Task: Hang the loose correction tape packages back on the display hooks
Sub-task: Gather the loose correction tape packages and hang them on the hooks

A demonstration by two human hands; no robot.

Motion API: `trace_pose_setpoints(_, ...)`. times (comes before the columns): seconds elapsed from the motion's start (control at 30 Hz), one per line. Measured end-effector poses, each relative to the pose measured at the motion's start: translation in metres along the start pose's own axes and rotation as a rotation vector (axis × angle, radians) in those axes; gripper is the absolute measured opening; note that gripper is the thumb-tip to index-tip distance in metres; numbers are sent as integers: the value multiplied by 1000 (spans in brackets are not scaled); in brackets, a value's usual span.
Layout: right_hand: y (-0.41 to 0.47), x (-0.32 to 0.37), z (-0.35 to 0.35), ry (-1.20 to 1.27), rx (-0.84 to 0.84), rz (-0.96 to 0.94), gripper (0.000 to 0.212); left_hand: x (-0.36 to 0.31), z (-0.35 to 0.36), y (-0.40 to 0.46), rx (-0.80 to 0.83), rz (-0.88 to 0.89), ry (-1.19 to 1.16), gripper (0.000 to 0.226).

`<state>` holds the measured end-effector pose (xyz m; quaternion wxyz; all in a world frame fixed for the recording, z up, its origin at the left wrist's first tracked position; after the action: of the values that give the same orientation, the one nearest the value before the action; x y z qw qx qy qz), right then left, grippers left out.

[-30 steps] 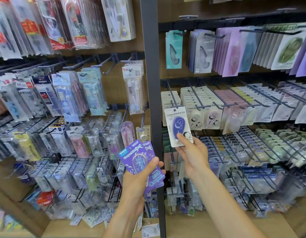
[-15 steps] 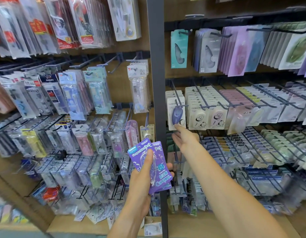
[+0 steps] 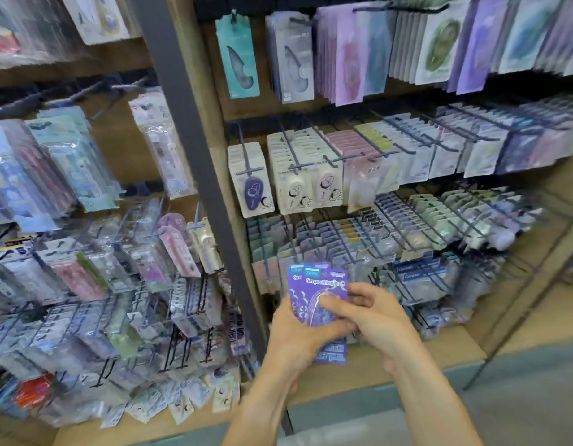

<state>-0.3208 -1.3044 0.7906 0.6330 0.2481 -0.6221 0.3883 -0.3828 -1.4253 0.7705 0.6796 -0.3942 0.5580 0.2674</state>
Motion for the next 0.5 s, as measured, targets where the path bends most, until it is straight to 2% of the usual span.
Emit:
trace_pose_setpoints(0.13, -9, -18, -53, 146, -144, -11, 18, 16, 34, -1, 184, -126, -111, 54)
trace_pose_setpoints(0.23, -8, -28, -84, 214, -273, -22, 23, 24, 55, 5, 201, -306, -320, 45)
trace_pose_setpoints(0.3, -7, -33, -103, 226, -326, -27, 26, 26, 72, 6, 203, -347, -380, 41)
trace_pose_setpoints(0.5, -10, -29, -129, 287, -235, -57, 41, 23, 107, 8, 174, -350, -445, 37)
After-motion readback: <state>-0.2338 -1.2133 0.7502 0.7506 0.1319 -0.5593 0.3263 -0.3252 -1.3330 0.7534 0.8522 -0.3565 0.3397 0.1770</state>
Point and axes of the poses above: each hand's wrist, its own y-axis towards the middle knuckle, its own z-axis out of the palm, x = y × z, the point moved 1 cm from there along y, towards the middle knuckle, and after that the axes turned 6 degrees about -z, right-handed, at the moved point
